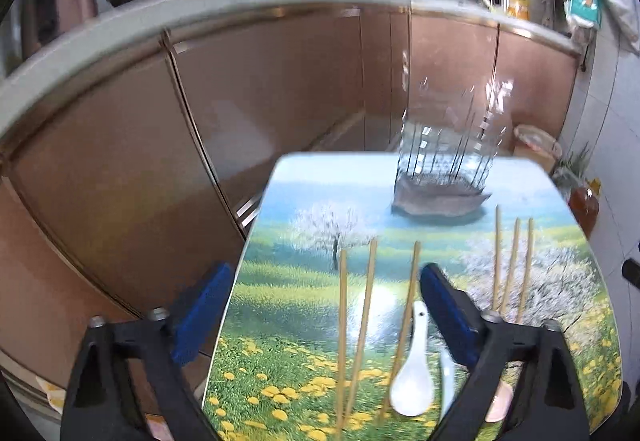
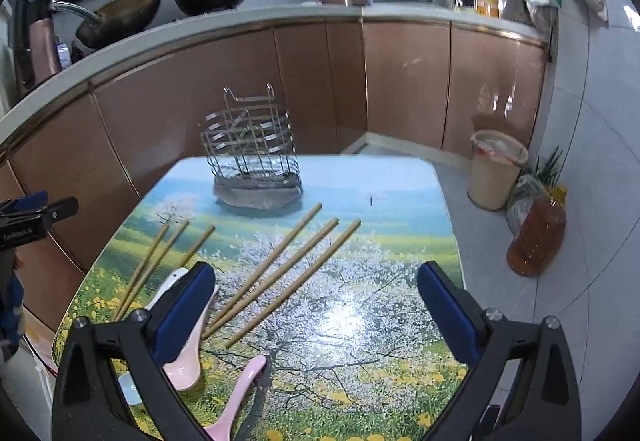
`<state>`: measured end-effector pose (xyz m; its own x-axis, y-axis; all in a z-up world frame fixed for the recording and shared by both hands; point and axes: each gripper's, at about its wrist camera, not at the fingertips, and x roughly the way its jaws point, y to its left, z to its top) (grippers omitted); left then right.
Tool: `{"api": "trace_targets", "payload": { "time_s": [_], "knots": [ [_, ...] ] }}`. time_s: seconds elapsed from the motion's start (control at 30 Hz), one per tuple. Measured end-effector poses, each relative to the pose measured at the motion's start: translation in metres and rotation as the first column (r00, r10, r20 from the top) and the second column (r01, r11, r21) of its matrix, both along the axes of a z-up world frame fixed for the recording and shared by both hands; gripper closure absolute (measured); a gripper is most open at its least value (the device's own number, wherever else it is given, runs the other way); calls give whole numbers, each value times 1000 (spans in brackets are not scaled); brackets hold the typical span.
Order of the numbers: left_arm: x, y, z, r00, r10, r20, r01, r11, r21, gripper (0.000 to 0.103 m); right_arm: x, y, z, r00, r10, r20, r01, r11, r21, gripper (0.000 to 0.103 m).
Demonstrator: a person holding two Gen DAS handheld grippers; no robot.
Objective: Organize utensils
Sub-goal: 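Lower the left tool and grasp a bamboo chopstick while the right tool grasps another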
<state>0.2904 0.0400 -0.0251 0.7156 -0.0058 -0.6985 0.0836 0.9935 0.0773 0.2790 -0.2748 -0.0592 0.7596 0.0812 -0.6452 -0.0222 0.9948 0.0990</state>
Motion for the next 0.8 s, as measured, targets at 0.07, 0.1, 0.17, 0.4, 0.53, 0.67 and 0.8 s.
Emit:
{"api": "trace_targets", "payload": {
  "time_s": [0.07,0.1,0.17,0.4,0.53,0.67,0.8],
  "knots": [
    [16,5,-16,997,-23,-67,22,999,-29,26,13,-4,-9,999,-1,-51,1,1000,14,34],
    [24,7,-24,995,-37,-98,33,999,-41,30,18,-6,-13,998,1,-68,0,1000,20,38],
    [35,8,-40,988,-55,-147,49,998,-48,40,33,-12,-24,992,8,-126,-1,999,50,49],
    [80,5,-83,946,-112,-305,95,993,-69,54,73,-26,-50,962,34,-271,-4,994,109,60],
    [108,1,-102,907,-103,-408,78,994,-76,58,99,-26,-63,930,62,-361,-4,987,161,60],
    [128,1,-117,868,-91,-489,65,995,-69,63,123,-27,-75,894,73,-443,18,980,198,60],
    [137,-4,-131,827,-81,-556,59,997,-58,76,142,-29,-82,861,60,-504,42,981,190,60]
  ]
}}
